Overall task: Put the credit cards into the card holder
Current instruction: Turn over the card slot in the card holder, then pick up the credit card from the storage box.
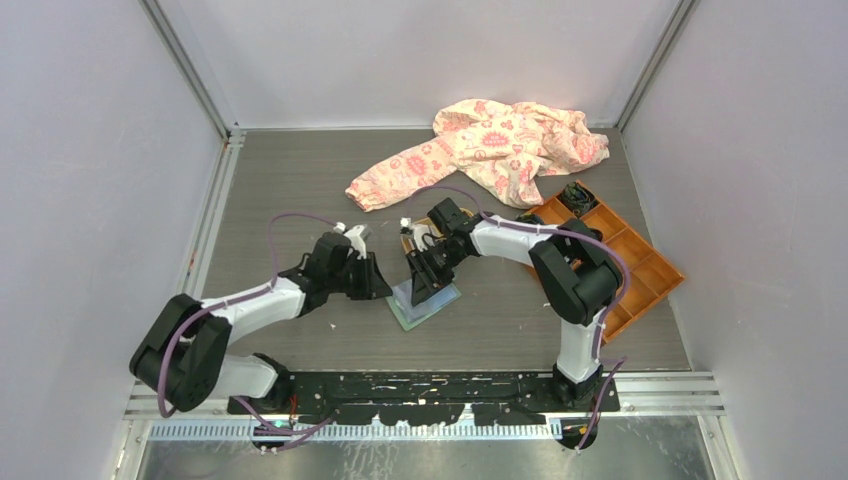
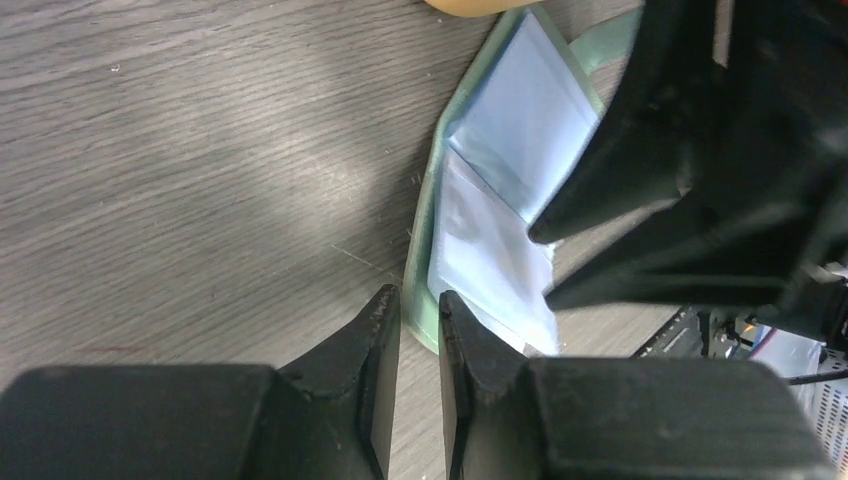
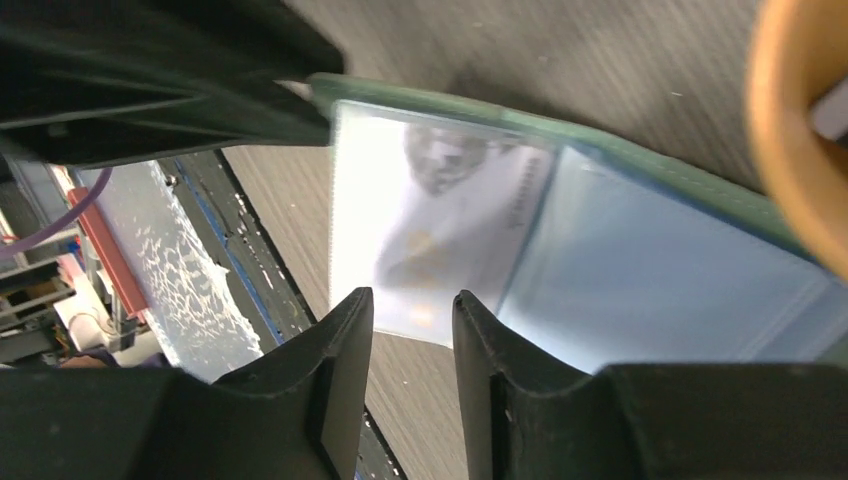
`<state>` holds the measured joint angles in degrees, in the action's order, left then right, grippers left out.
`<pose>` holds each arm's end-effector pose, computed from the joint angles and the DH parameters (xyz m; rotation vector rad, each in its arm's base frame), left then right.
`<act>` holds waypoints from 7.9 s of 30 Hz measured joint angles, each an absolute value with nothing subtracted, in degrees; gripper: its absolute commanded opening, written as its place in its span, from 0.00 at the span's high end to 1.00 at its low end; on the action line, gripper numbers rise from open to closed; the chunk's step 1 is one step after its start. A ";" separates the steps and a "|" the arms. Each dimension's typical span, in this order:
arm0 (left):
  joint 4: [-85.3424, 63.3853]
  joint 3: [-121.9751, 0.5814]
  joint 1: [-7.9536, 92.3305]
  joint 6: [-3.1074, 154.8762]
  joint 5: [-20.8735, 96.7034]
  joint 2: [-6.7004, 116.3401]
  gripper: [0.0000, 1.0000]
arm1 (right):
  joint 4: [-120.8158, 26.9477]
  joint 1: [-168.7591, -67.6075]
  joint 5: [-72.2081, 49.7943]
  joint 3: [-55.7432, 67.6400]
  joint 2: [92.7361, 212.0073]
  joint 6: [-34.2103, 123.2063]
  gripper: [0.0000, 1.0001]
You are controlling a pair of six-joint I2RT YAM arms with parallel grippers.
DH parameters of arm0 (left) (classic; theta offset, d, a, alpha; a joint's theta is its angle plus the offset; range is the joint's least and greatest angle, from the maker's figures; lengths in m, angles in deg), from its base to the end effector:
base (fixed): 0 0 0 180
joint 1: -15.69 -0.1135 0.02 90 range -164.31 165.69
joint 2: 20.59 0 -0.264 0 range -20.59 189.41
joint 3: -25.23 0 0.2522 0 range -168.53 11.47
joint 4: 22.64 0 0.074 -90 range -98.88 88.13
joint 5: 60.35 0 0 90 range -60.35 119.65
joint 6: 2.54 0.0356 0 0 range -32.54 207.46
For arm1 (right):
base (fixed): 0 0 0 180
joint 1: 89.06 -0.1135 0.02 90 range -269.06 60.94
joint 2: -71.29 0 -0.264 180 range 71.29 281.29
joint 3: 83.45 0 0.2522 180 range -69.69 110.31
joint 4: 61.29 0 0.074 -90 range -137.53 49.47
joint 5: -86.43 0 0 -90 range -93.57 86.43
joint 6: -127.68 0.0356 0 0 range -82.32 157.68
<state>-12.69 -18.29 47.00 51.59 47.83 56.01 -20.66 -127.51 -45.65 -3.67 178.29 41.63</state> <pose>0.2069 -0.1389 0.1591 0.0733 2.4737 -0.9225 0.2666 0.2421 0.1576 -1.0342 2.6180 1.2053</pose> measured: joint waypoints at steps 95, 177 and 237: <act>17.50 -41.59 46.43 82.05 35.28 38.94 0.10 | -11.59 -111.58 -41.28 27.15 197.53 42.35 0.48; 17.50 -41.19 46.87 82.19 35.28 39.18 0.11 | -16.11 -115.40 -59.81 26.71 200.02 51.86 0.53; 17.50 -41.15 46.87 82.23 35.28 39.60 0.11 | -7.80 -116.04 -54.15 29.12 202.16 45.04 0.62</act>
<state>17.50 -41.15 46.87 82.23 35.28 39.60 -7.80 -116.04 -54.15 29.12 202.16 45.04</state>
